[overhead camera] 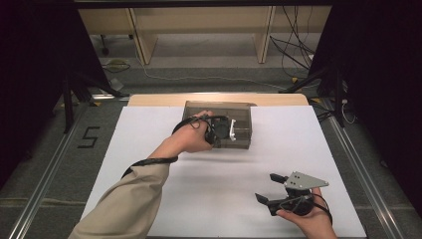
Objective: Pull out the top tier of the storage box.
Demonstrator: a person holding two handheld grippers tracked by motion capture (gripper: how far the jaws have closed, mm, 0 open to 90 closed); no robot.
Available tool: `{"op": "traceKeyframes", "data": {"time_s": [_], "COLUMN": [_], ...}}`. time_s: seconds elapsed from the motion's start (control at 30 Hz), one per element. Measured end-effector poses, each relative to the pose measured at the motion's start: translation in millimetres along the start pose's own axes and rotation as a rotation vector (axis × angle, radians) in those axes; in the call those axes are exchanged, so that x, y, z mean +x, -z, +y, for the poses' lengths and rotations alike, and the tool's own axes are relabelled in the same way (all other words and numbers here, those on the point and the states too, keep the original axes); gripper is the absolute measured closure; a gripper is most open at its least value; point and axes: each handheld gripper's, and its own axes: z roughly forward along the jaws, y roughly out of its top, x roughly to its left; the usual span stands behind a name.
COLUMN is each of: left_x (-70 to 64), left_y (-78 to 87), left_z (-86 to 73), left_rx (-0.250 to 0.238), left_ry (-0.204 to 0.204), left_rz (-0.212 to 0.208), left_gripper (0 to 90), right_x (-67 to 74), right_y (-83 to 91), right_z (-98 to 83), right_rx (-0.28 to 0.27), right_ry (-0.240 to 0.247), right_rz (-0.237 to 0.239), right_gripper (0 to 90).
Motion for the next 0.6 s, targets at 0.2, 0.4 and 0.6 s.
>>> {"op": "traceKeyframes", "data": {"time_s": [0.2,0.4,0.6], "left_x": [-0.8,-3.0,-4.8], "left_y": [0.4,1.2,1.9], "left_z": [0.2,0.2,-0.1], "left_rx": [-0.002,0.003,0.002], "left_ry": [-0.008,-0.015,-0.021], "left_rz": [0.002,0.005,0.010], "left_gripper": [86.4,86.3,86.3], "right_x": [0.0,0.0,0.0], "right_y": [0.1,0.1,0.2], "right_z": [0.0,-0.1,0.0], "right_rx": [0.001,0.001,0.000], "right_ry": [0.000,0.000,0.000], "right_rz": [0.000,0.000,-0.001], "right_gripper": [16.4,16.4,16.4]}}
